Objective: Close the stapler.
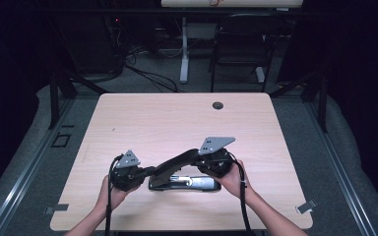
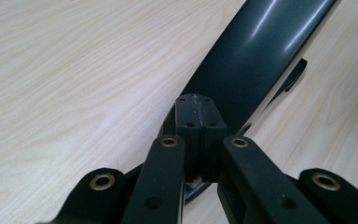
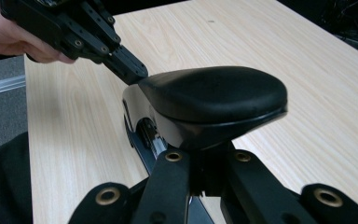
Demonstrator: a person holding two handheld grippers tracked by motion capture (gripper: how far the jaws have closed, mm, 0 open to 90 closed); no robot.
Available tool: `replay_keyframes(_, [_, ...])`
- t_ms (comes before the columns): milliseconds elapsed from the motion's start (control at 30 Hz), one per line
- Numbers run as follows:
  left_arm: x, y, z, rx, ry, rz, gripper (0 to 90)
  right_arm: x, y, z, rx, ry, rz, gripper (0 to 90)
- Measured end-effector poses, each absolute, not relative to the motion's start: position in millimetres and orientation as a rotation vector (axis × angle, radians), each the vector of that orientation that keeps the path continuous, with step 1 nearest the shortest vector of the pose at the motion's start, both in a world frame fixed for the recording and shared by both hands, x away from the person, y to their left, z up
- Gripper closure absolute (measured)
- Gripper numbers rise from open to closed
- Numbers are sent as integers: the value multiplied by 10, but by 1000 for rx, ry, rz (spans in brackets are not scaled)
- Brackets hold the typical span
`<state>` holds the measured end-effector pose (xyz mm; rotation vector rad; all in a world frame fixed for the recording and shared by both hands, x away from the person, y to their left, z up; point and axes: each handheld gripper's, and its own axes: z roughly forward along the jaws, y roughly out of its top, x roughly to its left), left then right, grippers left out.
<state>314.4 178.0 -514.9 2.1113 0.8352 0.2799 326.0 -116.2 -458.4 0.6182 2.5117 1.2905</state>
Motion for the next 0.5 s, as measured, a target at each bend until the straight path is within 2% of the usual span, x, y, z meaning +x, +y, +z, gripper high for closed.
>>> replay_keyframes(500, [3134,1744,-5172,2143,815,259,883,3248,-1351,-4773,680,2561,1188,900])
